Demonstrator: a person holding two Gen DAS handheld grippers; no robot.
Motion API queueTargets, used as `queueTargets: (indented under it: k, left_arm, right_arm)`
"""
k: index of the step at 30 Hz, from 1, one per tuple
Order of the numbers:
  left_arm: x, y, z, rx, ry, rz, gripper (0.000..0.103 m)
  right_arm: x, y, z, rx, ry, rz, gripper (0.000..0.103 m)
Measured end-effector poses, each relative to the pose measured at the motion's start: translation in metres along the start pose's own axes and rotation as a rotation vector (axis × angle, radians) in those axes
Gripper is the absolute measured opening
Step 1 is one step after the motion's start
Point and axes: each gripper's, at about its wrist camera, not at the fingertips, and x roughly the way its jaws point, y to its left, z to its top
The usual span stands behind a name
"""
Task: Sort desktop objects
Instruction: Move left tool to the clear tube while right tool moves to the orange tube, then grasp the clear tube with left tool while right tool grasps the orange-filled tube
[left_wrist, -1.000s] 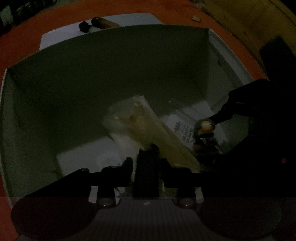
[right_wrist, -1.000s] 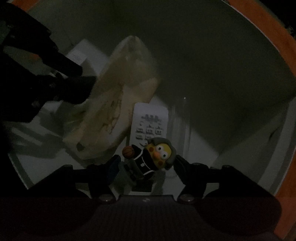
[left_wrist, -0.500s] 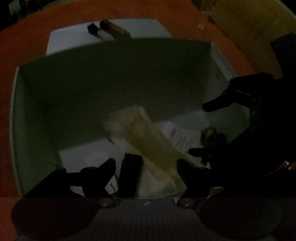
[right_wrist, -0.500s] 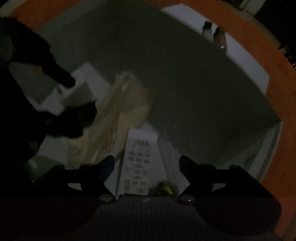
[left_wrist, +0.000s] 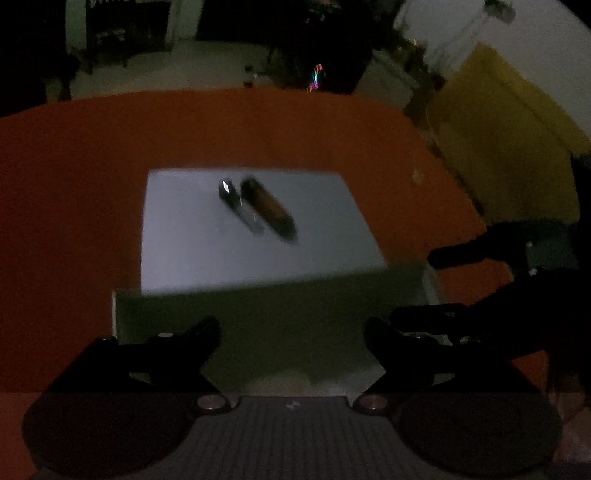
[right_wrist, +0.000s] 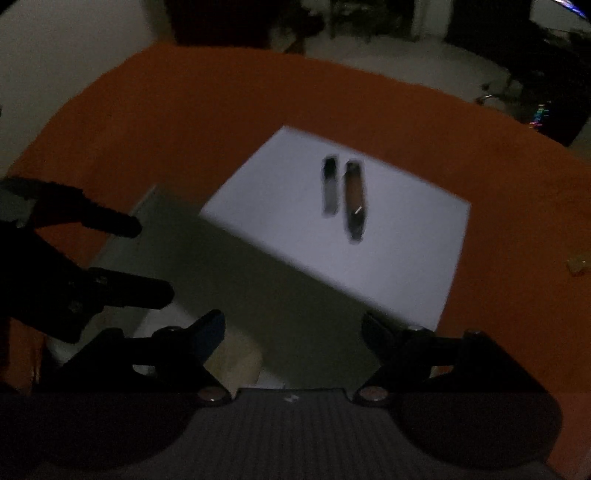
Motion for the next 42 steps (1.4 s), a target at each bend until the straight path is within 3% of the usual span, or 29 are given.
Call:
queueTargets:
  k: [8,15,22,27,30,34,35,37,41,42]
  left_arm:
    - [0.026,0.013,0.049,-0.052,-0.027,0.059,0.086]
    - [0.069,0.036,0.075,-0.082,0.006,0.15,0.087]
    - [0.112,0.047,0.095,-0.151,0.031,0.177,0.087]
    - [0.148,0.053,0.11,-0.255,0.033,0.165,0.087]
    - [0.168,0.056,0.112,-0.292,0.044,0.203,0.086]
    - [0.187,0.058,0.111,-0.319,0.058,0.229,0.077]
    - [0.19,0.059,0.11,-0.32,0.053,0.226,0.065]
    - [0.196,0.06,0.109,-0.316,0.054,0.222,0.05]
    - [0.206,0.065,0.108,-0.354,0.032,0.21,0.049]
    - [0.207,0.067,0.108,-0.366,0.029,0.201,0.049]
  right_arm:
    - [0.0,-0.042,0.034,0.145,-0.076,-0.027,0.087]
    - [0.021,-0.085,0.055,0.238,-0.06,-0.083,0.087]
    - [0.068,-0.098,0.068,0.105,-0.002,-0.098,0.079]
    - [0.105,-0.088,0.071,-0.09,-0.009,-0.077,0.068]
    - [0.123,-0.084,0.074,-0.125,-0.017,-0.06,0.068]
    - [0.143,-0.082,0.078,-0.117,-0.018,-0.05,0.067]
    - [0.147,-0.081,0.079,-0.118,-0.021,-0.065,0.067]
    - [0.153,-0.08,0.077,-0.12,-0.035,-0.096,0.063]
    - [0.165,-0.087,0.076,-0.087,-0.058,-0.097,0.053]
    - [0.164,-0.088,0.077,-0.079,-0.069,-0.097,0.045]
